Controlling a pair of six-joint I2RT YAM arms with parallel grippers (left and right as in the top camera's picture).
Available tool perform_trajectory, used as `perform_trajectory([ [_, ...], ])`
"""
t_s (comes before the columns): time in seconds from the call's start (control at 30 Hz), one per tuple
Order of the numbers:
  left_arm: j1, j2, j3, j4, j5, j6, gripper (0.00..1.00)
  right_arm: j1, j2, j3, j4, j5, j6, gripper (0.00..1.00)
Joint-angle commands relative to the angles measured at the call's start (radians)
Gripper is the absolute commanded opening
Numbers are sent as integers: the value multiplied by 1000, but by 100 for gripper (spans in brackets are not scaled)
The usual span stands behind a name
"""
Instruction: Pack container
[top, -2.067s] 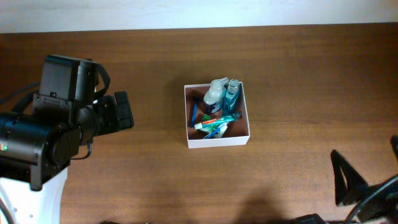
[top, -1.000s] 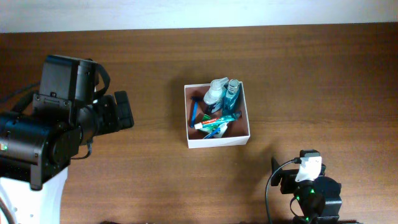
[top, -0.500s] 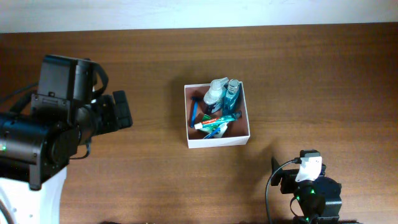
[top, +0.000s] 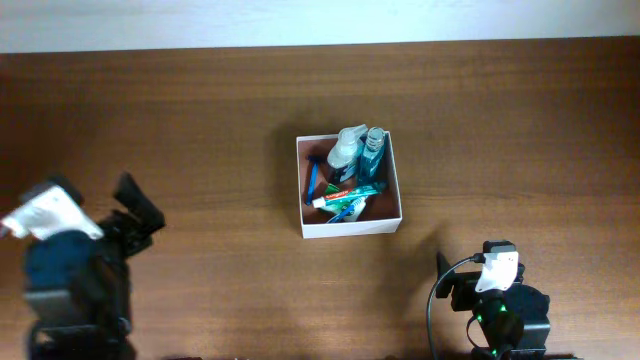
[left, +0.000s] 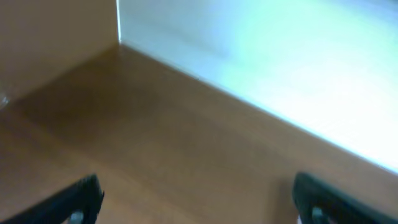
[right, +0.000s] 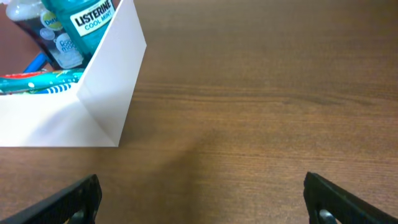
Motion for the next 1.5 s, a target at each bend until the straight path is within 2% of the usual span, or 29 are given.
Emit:
perform_trajectory([
  [0.0,7,-177,-330,137,94,23,99,-7,-5,-5,4,-3,11,99],
  [0.07,7,-280,-496,179,132,23,99,-7,-5,-5,4,-3,11,99],
  [0.17,6,-377,-637,184,155,22,99,-7,-5,-5,4,-3,11,99],
  [0.43,6,-560,-882,254,181,18,100,-7,-5,-5,4,-3,11,99],
  [0.73,6,-665,-893,282,134,19,99,-7,-5,-5,4,-3,11,99],
  [1.47,6,-664,-893,280,134,19,99,-7,-5,-5,4,-3,11,99],
])
